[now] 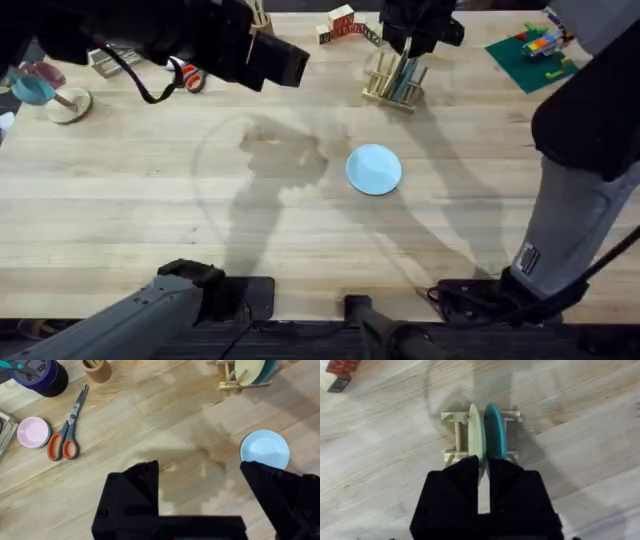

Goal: Pick up the plates from the table one by one and place each into a slot on the dish rack.

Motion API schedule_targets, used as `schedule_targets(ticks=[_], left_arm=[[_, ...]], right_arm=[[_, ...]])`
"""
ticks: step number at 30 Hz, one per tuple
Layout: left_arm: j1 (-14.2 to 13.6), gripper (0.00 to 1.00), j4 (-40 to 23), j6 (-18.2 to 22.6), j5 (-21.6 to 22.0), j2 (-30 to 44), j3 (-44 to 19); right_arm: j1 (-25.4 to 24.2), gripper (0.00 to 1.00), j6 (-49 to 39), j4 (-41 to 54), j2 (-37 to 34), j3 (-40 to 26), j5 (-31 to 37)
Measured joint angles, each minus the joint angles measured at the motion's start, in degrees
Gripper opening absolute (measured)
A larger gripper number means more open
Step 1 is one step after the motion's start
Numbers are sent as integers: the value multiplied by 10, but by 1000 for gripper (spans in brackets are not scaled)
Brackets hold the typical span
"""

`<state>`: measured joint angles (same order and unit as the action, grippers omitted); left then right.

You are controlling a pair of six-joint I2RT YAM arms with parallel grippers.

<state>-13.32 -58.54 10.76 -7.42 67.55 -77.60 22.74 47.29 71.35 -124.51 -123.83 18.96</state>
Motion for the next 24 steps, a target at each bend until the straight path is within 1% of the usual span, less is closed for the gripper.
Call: schedule_targets(ticks=[5,11,15,17,20,22,24], left_arm=[[0,993,0,0,0,0,0],[0,993,0,0,0,0,0],[0,993,0,0,0,0,0],[0,993,0,0,0,0,0],[0,993,0,0,0,0,0],[0,993,0,0,0,0,0],[0,993,0,0,0,0,0]], right_arm=[[0,143,0,0,0,0,-9],[0,179,-1,0,0,0,-22],[0,184,-4,0,5,0,-24],[0,185,-12,1,16,0,-24],[0,189,-27,6,53,0,-25],[0,229,-37,11,81,0,-25],[0,299,-48,18,112,0,-25]])
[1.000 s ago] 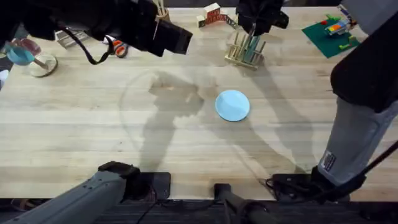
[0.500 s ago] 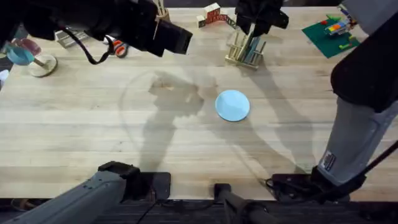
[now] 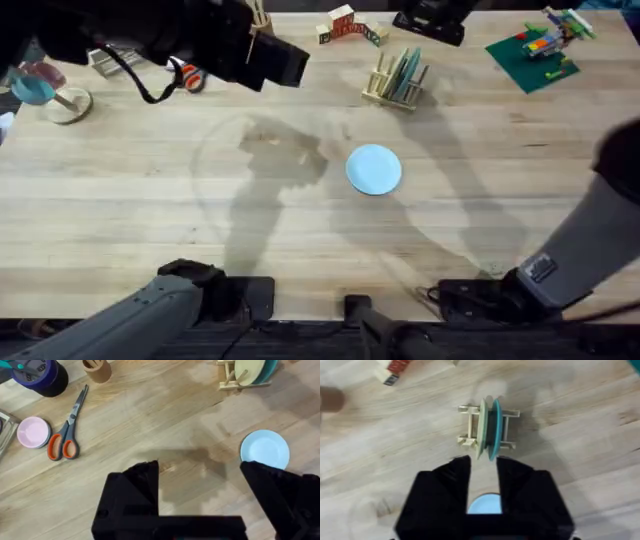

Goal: Pick up the plates from the table one by one and place each into a slot on the dish rack.

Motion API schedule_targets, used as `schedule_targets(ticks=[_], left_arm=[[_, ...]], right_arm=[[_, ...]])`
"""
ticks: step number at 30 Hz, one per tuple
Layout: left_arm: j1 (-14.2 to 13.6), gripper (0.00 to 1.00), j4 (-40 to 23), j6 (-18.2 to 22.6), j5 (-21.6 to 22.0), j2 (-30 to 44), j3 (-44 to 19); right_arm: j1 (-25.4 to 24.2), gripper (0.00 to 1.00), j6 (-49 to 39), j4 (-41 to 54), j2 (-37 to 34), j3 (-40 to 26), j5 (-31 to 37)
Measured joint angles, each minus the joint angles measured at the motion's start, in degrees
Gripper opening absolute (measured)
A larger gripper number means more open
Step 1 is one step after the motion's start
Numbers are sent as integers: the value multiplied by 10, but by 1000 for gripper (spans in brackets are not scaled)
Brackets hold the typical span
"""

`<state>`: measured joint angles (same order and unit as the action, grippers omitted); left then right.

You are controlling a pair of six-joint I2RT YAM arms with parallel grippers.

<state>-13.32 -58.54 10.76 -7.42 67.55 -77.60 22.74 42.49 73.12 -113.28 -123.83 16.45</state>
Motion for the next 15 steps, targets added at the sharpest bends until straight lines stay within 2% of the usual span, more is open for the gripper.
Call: schedule_targets(ticks=[3,4,6,8,10,15], left_arm=[[0,993,0,0,0,0,0],[0,992,0,0,0,0,0],[0,993,0,0,0,0,0],[0,993,0,0,0,0,0],[0,993,0,0,0,0,0],[0,993,0,-2,0,0,0]], right_arm=[[0,449,-22,14,35,-2,0],[0,538,-30,21,46,-2,0],[0,812,-50,36,62,-2,0],[0,962,-71,51,78,-2,0],[0,992,-90,64,91,-2,0],[0,995,-136,109,131,-2,0]])
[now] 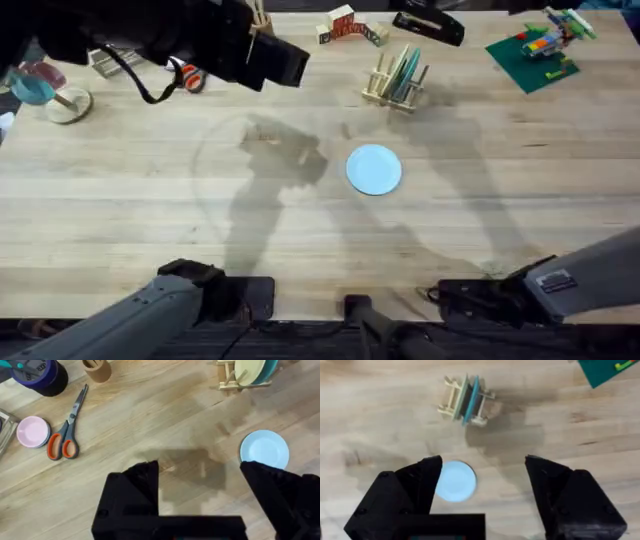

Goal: Pick up the plates from the table one by one and place each into a slot on the dish rack.

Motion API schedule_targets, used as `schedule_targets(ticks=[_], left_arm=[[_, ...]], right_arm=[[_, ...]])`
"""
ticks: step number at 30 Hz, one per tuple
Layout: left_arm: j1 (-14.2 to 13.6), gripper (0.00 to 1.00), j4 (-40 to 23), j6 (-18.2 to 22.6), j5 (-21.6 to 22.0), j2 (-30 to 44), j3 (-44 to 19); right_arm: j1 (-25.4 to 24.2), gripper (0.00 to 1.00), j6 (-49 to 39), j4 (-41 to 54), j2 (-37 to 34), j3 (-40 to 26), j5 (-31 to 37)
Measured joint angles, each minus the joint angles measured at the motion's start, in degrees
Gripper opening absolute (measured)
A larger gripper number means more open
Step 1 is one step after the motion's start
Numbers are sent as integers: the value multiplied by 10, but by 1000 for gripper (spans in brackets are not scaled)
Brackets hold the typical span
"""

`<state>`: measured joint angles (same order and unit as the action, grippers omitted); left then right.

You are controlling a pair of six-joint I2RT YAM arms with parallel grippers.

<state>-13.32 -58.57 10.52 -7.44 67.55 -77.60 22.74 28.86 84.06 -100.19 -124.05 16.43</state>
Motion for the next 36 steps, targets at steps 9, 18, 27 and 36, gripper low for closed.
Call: schedule_targets(ticks=[9,18,27,36], left_arm=[[0,993,-13,-1,0,0,0],[0,992,-32,-2,0,0,0],[0,993,-46,-3,0,0,0],[0,160,-58,-18,-27,0,0]], right_arm=[[-5,995,-39,86,44,-1,0],[-10,995,-40,49,119,162,-1],[-10,995,-52,-73,256,403,-56],[-10,995,-67,-73,288,436,-79]])
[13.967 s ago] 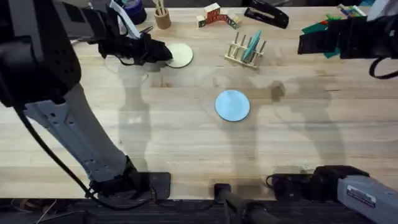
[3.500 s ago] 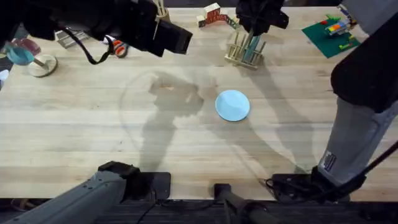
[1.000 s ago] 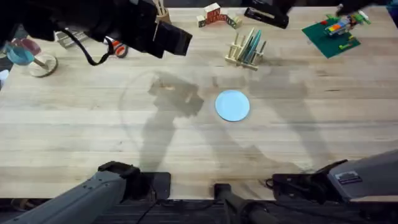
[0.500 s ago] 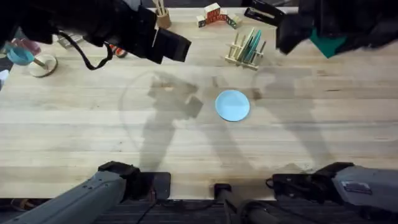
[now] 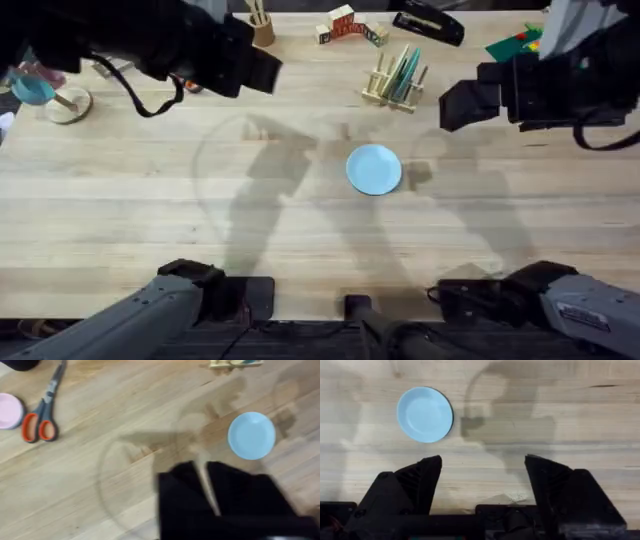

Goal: Pick up the plates from the table one by one and place each into a slot on the dish rack.

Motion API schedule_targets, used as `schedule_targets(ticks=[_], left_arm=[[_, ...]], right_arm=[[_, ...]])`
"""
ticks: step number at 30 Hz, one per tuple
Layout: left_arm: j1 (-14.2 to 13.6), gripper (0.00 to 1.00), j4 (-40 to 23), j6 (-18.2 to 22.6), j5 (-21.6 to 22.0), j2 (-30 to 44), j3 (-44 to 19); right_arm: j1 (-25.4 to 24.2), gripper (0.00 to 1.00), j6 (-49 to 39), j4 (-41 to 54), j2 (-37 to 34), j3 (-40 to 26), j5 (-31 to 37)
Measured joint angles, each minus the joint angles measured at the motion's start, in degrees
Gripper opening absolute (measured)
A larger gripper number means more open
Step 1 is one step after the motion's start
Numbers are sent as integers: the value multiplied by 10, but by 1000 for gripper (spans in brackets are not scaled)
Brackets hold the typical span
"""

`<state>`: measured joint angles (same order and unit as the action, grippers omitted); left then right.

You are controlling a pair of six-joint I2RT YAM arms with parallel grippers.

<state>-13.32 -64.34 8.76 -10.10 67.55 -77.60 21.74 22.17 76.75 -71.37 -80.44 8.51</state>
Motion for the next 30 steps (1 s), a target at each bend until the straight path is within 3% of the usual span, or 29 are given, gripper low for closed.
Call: schedule_targets(ticks=[2,6,16,23,30], left_arm=[[0,53,-5,-10,-12,1,0],[1,44,-19,-30,-49,11,0],[24,44,1,-47,-205,38,26],[27,45,110,-70,-323,39,120],[27,43,242,-118,-412,39,228]], right_arm=[[0,996,-2,0,0,0,-2],[0,996,-2,0,0,0,-4],[0,996,-2,0,0,0,-4],[0,996,-11,1,0,0,-5],[0,996,-13,9,0,0,-5]])
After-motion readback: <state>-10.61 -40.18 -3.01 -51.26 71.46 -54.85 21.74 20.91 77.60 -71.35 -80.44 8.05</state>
